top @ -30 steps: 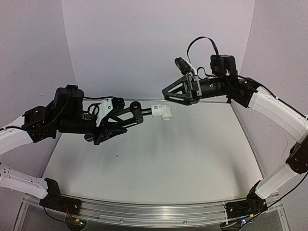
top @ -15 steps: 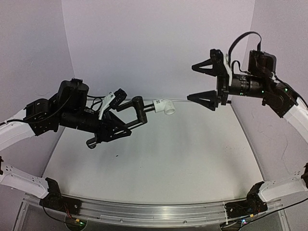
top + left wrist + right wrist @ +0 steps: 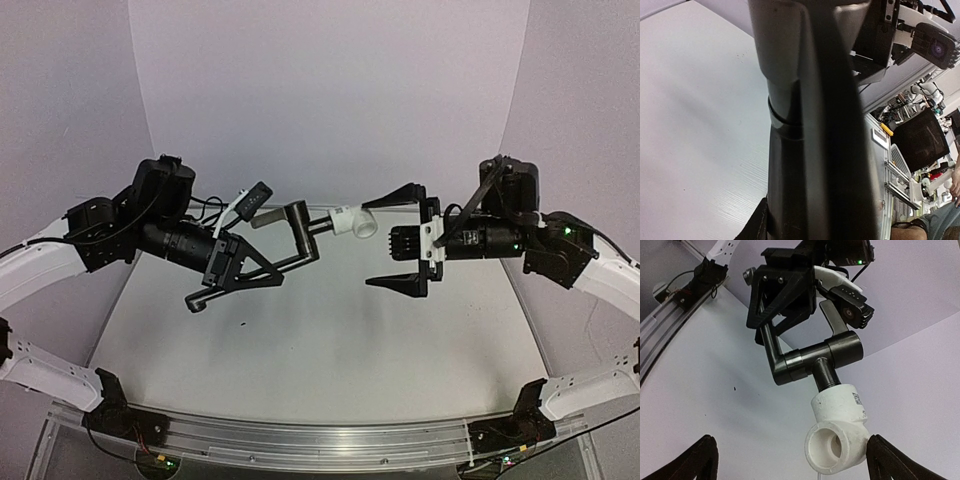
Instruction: Install the water faucets
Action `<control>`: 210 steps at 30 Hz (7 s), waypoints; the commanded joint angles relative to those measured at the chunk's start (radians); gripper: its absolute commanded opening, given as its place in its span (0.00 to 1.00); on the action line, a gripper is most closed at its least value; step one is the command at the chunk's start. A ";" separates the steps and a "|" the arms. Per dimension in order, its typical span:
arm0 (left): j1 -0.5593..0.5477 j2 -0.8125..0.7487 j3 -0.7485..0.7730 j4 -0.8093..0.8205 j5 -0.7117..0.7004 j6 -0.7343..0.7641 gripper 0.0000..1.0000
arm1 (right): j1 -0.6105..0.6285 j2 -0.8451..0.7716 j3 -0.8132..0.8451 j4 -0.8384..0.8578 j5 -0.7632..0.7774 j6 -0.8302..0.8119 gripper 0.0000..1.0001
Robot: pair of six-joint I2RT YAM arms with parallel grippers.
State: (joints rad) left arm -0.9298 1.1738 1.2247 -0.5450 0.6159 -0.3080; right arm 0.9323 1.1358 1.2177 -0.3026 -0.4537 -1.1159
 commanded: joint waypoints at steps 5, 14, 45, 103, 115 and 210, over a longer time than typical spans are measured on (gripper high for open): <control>0.005 0.084 0.132 0.084 0.283 -0.008 0.00 | 0.005 -0.004 -0.001 0.114 0.027 -0.190 0.97; 0.005 0.123 0.160 0.061 0.325 0.003 0.00 | 0.011 -0.009 -0.010 0.112 0.015 -0.224 0.58; -0.056 -0.140 -0.079 0.132 -0.340 0.674 0.00 | -0.041 0.266 0.283 -0.106 -0.404 1.218 0.03; 0.038 0.033 0.054 0.217 0.374 -0.035 0.00 | -0.016 0.030 0.112 0.040 -0.060 -0.165 0.88; 0.038 0.048 0.083 0.163 0.397 0.058 0.00 | -0.015 0.091 0.162 -0.029 -0.086 0.059 0.54; 0.024 0.080 0.185 -0.037 0.294 0.065 0.00 | -0.092 -0.044 -0.067 0.198 -0.068 -0.168 0.98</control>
State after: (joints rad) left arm -0.9081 1.2556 1.3198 -0.6818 0.7407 -0.2153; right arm 0.8303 1.0772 1.1366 -0.1938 -0.5384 -1.2070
